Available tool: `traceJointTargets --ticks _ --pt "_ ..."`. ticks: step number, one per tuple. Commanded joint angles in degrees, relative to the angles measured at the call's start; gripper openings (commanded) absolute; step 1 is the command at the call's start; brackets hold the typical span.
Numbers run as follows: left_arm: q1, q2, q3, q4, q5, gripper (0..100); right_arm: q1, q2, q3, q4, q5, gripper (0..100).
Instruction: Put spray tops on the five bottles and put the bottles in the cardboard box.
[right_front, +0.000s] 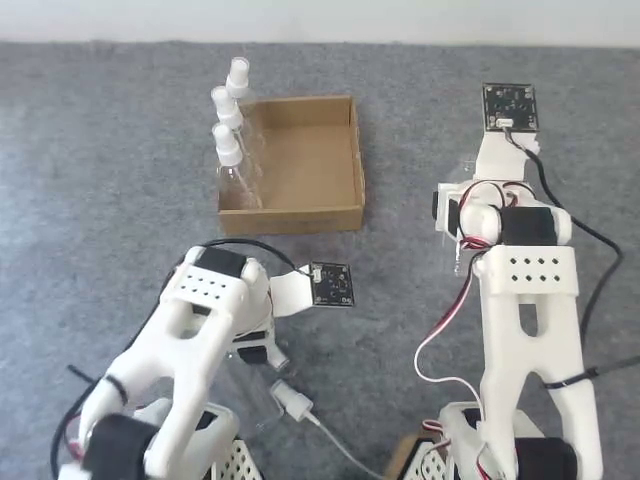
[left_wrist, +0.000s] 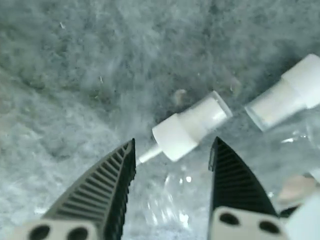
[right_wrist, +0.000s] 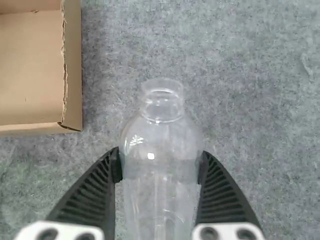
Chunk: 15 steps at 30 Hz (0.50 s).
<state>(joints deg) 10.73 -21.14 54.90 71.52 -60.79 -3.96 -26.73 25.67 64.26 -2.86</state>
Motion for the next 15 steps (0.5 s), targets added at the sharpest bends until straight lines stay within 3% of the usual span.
traceJointTargets --ticks 1,15 --pt "0.4 3.8 -0.8 -3.4 -0.6 21 0.3 -2.2 -1.2 -1.3 -0.5 4.5" --pt "-0.3 7.6 -1.2 -7.1 0.8 10 0.3 -2.2 -1.1 -1.3 -0.3 4.5"
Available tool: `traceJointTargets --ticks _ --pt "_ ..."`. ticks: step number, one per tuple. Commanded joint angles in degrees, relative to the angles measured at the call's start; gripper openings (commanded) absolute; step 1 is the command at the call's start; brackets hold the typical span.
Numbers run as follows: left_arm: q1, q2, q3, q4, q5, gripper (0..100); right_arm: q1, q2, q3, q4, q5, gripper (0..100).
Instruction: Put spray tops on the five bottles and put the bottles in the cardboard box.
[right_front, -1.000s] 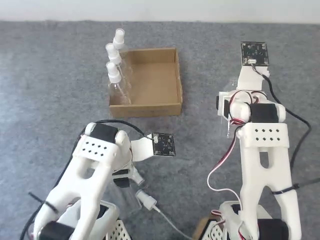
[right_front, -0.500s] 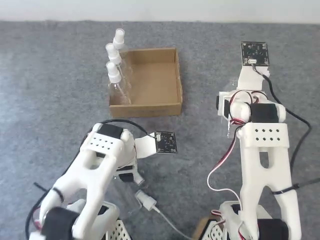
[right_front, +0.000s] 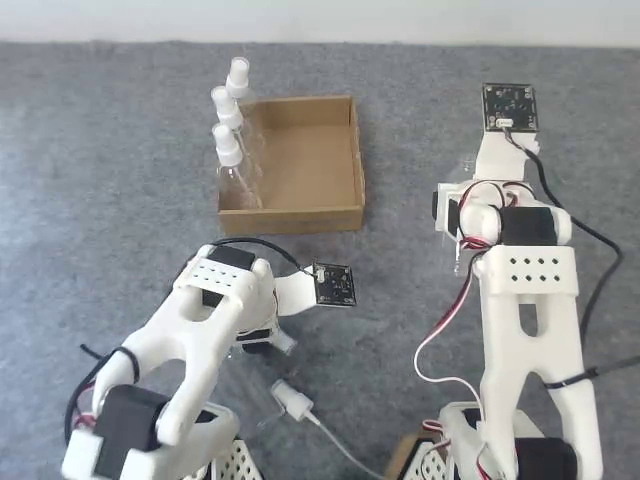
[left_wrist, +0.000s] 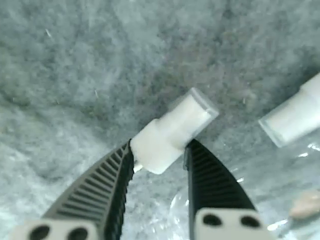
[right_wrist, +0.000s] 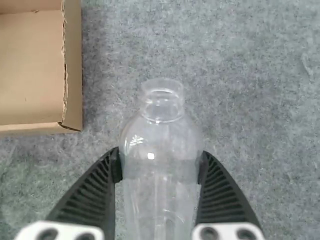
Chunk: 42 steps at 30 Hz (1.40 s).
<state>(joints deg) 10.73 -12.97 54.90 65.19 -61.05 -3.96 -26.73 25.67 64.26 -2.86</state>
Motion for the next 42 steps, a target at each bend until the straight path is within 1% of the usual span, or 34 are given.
traceJointTargets --ticks 1,5,9,15,18,20,22,30,35,37,42 --pt "-0.8 -0.6 -1.6 -0.7 2.5 9 0.3 -2.2 -1.1 -1.3 -0.3 4.5" --pt "-3.0 -0.2 -4.4 -0.7 9.4 11 0.3 -2.2 -1.1 -1.3 -0.3 4.5" --pt "-5.0 -0.2 -6.2 -0.6 14.4 13 0.3 -2.2 -1.1 -1.3 -0.3 4.5" --pt "-4.7 -0.2 -6.0 -0.3 20.2 14 0.3 -2.2 -1.1 -1.3 -0.3 4.5" --pt "-4.5 -0.6 -6.7 1.9 20.3 21 0.3 -2.2 -1.1 -1.3 -0.3 4.5" --pt "-3.9 -0.6 -7.8 2.4 20.3 23 0.3 -2.2 -1.1 -1.3 -0.3 4.5" --pt "-3.3 -0.2 -8.7 2.3 20.3 23 0.3 -2.2 -1.1 -1.3 -0.3 4.5" --pt "3.0 -0.1 -11.5 2.1 20.4 23 0.2 -2.2 -1.1 -1.3 -0.3 4.5" --pt "3.2 0.0 -13.1 1.9 20.0 23 0.2 -2.2 -1.1 -1.3 -0.2 4.5" --pt "3.3 0.0 -13.1 2.0 18.2 23 0.2 -2.2 -1.1 -1.3 -0.2 4.5" --pt "5.0 0.0 -13.1 2.1 17.5 23 0.2 -2.2 -1.1 -1.3 -0.2 4.5"
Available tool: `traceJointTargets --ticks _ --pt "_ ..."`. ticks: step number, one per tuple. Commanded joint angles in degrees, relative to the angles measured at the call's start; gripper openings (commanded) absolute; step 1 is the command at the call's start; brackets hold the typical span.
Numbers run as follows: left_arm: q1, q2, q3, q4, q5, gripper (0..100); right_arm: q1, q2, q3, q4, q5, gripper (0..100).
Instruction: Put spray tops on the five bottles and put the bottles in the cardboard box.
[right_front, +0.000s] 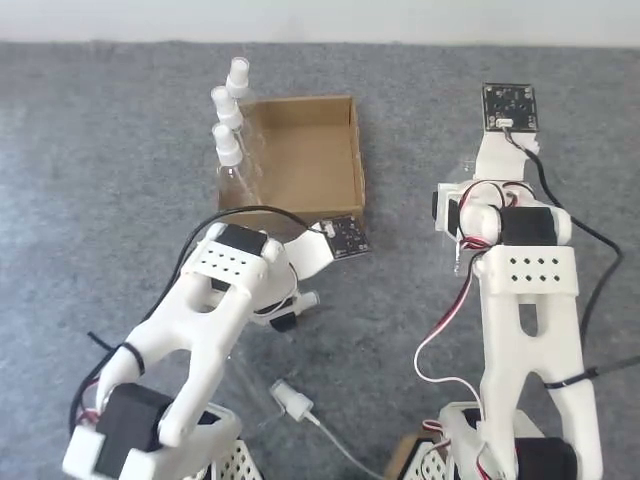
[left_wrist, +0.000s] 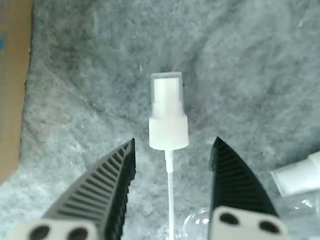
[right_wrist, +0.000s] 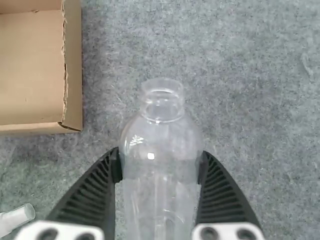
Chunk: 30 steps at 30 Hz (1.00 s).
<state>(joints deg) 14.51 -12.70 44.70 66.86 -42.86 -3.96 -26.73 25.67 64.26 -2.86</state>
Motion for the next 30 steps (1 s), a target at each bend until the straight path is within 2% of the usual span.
traceJointTargets --ticks 1,10,21,25,30 --pt "1.8 -0.3 -2.9 0.4 -0.7 23 0.2 -2.2 -1.1 -1.3 -0.2 4.5" --pt "3.6 0.5 -4.7 1.1 -0.6 18 0.2 -2.2 -1.1 -1.3 -0.2 4.5" --pt "1.9 23.3 -22.5 9.8 1.7 18 0.2 -2.2 -1.1 -1.3 -0.2 4.5" --pt "1.4 25.6 -23.3 9.6 1.7 18 0.2 -2.2 -1.1 -1.3 -0.2 4.5" --pt "1.8 25.7 -23.3 9.8 1.7 10 0.2 -2.2 -1.1 -1.3 -0.2 4.5"
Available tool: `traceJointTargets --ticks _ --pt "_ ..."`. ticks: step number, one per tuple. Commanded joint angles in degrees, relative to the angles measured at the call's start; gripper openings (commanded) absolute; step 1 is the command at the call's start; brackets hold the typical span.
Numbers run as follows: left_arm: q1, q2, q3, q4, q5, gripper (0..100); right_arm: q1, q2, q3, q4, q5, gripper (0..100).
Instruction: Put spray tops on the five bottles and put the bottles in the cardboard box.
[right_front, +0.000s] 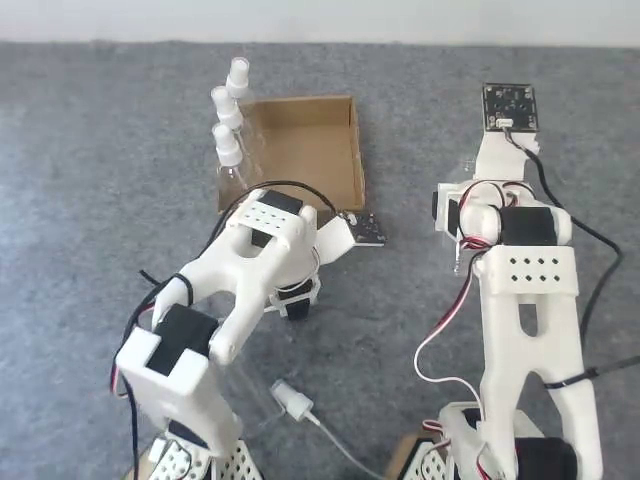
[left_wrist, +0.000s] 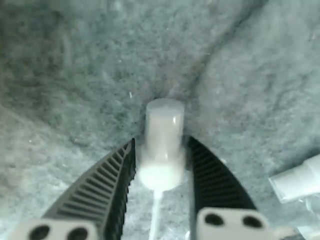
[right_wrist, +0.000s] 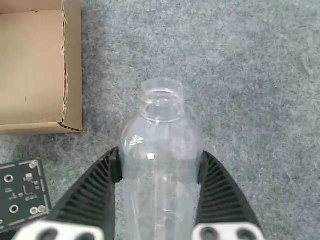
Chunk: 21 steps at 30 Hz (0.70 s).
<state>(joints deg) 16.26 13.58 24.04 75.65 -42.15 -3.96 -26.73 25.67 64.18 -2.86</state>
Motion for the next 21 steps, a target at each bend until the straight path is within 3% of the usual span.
traceJointTargets --ticks 1,8,21 --pt "0.0 -0.6 -2.7 1.1 1.1 9 0.2 -2.2 -1.1 -1.2 -0.2 4.5" --pt "0.1 -0.7 -2.8 4.4 1.1 3 0.2 -2.2 -1.1 -1.2 -0.1 4.5" --pt "-0.4 -4.7 -2.4 12.0 1.1 3 0.2 -2.2 -1.1 -1.2 -0.2 4.5"
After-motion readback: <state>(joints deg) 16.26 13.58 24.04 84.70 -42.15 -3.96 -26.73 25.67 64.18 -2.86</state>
